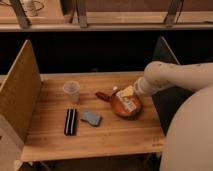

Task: Push the ceramic bowl across the table

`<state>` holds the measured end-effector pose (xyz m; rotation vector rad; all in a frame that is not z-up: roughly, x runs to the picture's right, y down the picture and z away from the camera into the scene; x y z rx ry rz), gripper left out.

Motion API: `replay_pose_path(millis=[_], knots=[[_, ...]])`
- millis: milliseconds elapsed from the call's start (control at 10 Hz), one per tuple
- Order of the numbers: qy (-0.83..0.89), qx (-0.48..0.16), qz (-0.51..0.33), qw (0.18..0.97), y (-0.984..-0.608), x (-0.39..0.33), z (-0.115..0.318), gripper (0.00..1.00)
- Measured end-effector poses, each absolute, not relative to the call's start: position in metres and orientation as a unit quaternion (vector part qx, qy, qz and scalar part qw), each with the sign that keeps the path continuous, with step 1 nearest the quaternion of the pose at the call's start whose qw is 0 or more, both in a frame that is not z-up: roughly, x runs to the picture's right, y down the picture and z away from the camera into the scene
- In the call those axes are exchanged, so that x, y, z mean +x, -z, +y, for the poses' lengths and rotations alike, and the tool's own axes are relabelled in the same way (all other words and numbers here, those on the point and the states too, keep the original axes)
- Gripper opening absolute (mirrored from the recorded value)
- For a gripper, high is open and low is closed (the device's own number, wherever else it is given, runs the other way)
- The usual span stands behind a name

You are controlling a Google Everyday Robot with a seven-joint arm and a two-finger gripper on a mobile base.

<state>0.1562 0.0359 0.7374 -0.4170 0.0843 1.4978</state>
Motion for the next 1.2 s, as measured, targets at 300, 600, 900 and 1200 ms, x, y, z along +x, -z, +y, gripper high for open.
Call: replay_pose_path(millis=[300, 600, 900, 1200], knots=[[-0.676, -0.188, 0.038, 0.712, -0.737, 0.156, 0.036, 0.73], [-0.676, -0.188, 0.038, 0.712, -0.737, 0.156, 0.036, 0.43], [-0.675, -0.188, 0.038, 0.712, -0.737, 0.156, 0.036, 0.14], [-0.663, -0.172, 0.058, 0.726, -0.747, 0.168, 0.041, 0.00]])
